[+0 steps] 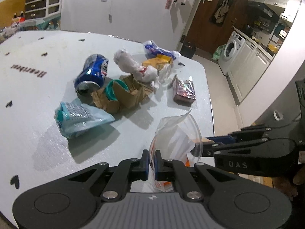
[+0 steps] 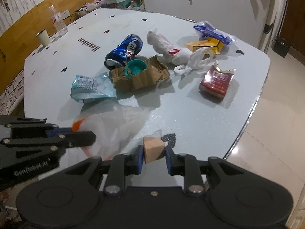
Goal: Collect trash
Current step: 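Lift the clear bag and wooden wedge and carry both toward the trash bin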
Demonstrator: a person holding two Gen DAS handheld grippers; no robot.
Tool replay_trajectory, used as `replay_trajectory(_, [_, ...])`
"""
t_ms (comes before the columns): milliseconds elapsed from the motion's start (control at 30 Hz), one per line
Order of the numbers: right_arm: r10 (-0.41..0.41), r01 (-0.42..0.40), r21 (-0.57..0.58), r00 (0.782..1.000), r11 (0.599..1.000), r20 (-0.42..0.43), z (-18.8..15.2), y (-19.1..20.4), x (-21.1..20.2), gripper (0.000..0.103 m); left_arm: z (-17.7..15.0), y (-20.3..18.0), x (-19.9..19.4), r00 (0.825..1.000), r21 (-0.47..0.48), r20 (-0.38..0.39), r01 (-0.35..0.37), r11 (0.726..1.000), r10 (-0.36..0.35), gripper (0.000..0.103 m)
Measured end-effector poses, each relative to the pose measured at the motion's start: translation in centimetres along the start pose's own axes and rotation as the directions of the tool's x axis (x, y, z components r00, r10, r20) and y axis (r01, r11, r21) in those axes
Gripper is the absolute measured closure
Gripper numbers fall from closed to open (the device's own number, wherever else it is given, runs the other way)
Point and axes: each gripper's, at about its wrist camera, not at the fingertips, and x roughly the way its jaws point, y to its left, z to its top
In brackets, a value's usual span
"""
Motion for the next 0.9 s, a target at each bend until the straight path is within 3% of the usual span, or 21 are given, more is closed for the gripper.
replay_trajectory(233, [0.012,-0.012,0.021,1.000,1.000,-0.007,-1.1,-1.1,0.0,0.078,0.1,-0.3,-1.2,0.998,-0.006,0.019,-0.054,0.999,0.054,0.099])
replay_trajectory(467, [0.029,-0.034,-0.034,0.992,0.999,-0.119,-4.5,-1.1,2.5,0.078,-1.1,-0.1,-2.1,0.996,-0.065,0.018,-0.086,0.994,0.088,0.099])
replay_trajectory(700, [0.036,-0.042,-0.056,0.995,0.998,-0.096,-4.0,-0.5,3.4,0.067,-2.0,0.2,-3.0,0.993,-0.079,0.012,-0.117,0.990,0.118,0.099])
replay_trajectory(767, [0.029,-0.035,-0.069,0.996,0.997,-0.089,-3.7,-0.2,3.6,0.077,-2.2,0.3,-3.2,0.992,-0.081,0.011,-0.128,0.988,0.129,0.099])
replay_trajectory(900, [0.017,-0.024,-0.073,0.996,0.997,-0.093,-3.4,0.0,3.6,0.077,-2.1,0.6,-3.6,0.989,-0.087,0.015,-0.143,0.986,0.145,0.099])
